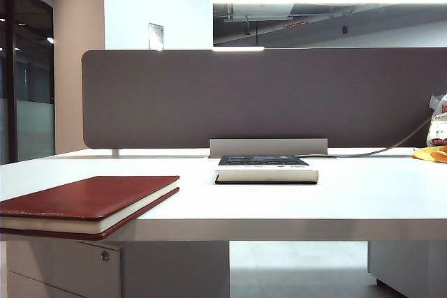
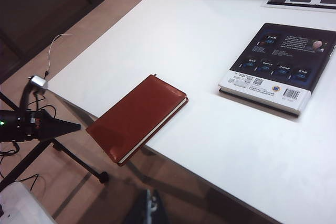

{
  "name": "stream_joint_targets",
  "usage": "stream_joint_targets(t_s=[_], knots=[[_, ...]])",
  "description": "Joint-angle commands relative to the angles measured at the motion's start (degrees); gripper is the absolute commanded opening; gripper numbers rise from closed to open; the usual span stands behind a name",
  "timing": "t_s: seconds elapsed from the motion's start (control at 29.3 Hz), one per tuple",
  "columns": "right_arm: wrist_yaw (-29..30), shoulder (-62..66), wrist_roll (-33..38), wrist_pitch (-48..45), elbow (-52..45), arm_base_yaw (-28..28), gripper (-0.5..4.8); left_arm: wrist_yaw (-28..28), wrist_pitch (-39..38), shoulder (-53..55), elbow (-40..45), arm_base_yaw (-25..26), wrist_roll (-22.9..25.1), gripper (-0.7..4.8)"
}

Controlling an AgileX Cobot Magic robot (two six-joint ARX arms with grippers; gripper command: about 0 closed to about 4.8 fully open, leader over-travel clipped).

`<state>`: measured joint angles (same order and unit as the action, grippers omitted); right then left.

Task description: Pick up the red book and place it on top of the black book.

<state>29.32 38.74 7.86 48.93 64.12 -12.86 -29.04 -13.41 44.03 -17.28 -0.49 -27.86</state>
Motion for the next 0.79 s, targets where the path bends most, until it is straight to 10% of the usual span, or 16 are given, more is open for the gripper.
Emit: stream_joint_targets(t_s=[0.03, 0.44, 0.79], knots=[[-0.02, -0.13, -0.42, -0.46, 0.33, 0.02, -0.06, -3.04, 0.79, 1.49, -0.22, -0.09, 0.37, 0.02], [-0.04, -0.11, -1.92, 1.11, 0.31, 0.07, -0.06, -4.35, -0.13, 1.46, -0.22, 0.00, -4.39, 2.09], [-0.02, -0.07, -2.14, 2.01, 0.31, 0.04, -0.06, 0.94, -3.58, 1.97, -0.22, 1.33, -5.60, 2.59]])
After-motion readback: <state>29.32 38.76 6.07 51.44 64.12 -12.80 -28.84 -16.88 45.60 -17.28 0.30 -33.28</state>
